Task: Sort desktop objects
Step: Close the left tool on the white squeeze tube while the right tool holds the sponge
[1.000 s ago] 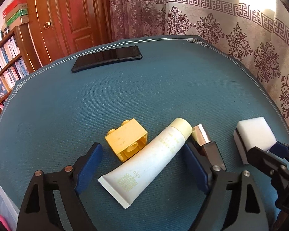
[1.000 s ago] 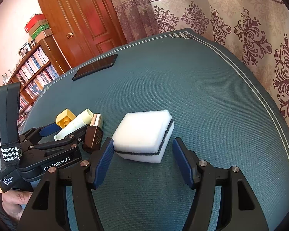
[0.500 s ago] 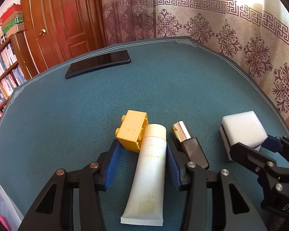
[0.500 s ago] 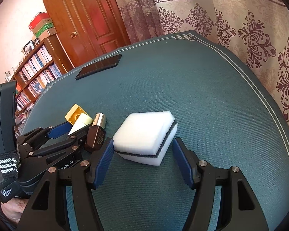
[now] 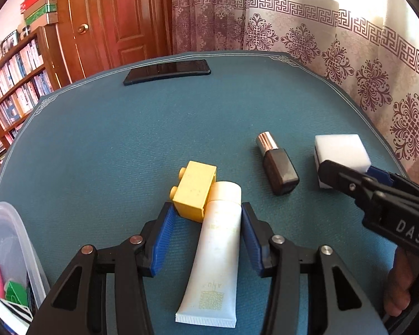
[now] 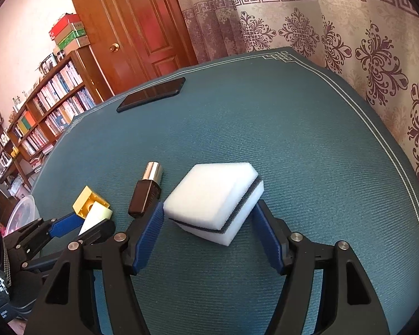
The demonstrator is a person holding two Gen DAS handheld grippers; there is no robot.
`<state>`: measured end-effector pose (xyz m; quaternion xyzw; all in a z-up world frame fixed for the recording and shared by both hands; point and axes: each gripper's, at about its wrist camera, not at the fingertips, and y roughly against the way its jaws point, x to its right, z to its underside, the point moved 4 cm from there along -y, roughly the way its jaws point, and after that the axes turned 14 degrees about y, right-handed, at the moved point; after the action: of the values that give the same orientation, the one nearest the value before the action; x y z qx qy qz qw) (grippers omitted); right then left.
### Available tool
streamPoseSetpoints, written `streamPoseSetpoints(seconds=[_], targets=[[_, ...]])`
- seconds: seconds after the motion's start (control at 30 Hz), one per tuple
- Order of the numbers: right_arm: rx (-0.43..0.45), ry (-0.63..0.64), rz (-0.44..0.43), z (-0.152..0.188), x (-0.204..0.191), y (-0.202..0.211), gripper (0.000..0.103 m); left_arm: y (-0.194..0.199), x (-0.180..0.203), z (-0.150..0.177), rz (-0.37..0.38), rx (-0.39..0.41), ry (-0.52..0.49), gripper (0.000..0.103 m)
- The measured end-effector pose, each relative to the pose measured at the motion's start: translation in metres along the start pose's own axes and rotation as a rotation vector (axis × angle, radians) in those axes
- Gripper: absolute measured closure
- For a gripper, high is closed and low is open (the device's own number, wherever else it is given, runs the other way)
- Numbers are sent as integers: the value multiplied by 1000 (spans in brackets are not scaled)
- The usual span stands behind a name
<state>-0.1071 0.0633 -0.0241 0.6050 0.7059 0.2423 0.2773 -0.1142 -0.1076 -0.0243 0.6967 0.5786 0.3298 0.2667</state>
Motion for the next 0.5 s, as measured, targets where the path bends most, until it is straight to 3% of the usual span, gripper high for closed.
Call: streamPoseSetpoints(seconds=[0.13, 0.2, 0.27, 0.5], targets=[[-1, 4, 3, 0, -2, 1, 34, 7, -2, 10, 5, -7, -3, 49], [-2, 7, 4, 1, -2, 1, 34, 10, -2, 14, 5, -10, -8, 41], [-1, 7, 5, 1, -2, 1, 34, 12, -3, 17, 4, -12, -8, 19], [7, 4, 7, 0, -1, 2, 34, 13, -9, 22, -10, -10, 10, 21]])
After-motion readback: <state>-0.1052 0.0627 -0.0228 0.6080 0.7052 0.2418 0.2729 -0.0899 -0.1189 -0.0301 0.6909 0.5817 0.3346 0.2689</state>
